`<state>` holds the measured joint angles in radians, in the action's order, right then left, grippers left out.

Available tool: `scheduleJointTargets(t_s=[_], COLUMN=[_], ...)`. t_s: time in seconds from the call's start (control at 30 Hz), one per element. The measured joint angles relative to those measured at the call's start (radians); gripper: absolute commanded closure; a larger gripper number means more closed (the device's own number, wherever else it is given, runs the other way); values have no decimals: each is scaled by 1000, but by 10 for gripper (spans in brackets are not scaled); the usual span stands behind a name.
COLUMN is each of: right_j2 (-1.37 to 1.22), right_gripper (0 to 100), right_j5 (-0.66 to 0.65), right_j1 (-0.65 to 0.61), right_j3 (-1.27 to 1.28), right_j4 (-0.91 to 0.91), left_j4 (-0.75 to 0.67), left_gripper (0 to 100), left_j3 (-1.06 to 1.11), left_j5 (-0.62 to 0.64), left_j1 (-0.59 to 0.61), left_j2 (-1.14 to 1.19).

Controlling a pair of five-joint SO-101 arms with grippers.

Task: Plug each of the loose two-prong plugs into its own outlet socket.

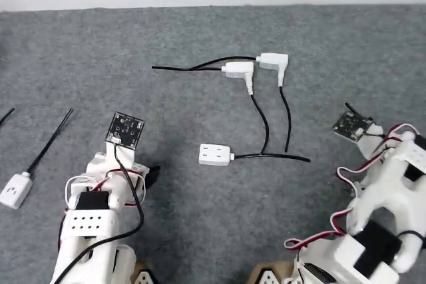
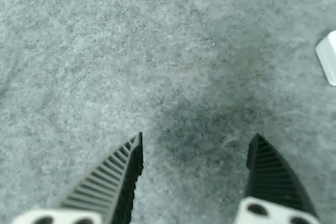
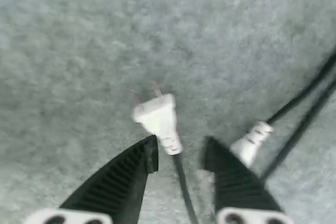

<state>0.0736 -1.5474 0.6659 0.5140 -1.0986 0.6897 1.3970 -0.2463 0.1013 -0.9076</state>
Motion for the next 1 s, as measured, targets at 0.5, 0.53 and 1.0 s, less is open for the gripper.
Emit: scheduleJointTargets(t_s=[0.5,0.53,1.0], right_j2=[-104,-110,-239], right_gripper=[800,800,868], right_j5=[-219,-224,-238], right_j1=[29,32,41], right_j3=[0,0,-28], right_j4=[-32,-35,9], left_j4=[-6,-6,-6], left_gripper=[698,698,698], left_j3=[11,11,11], left_j5=[-11,-15,-21], left_j1=[-21,-21,-28], left_j2=[0,0,0])
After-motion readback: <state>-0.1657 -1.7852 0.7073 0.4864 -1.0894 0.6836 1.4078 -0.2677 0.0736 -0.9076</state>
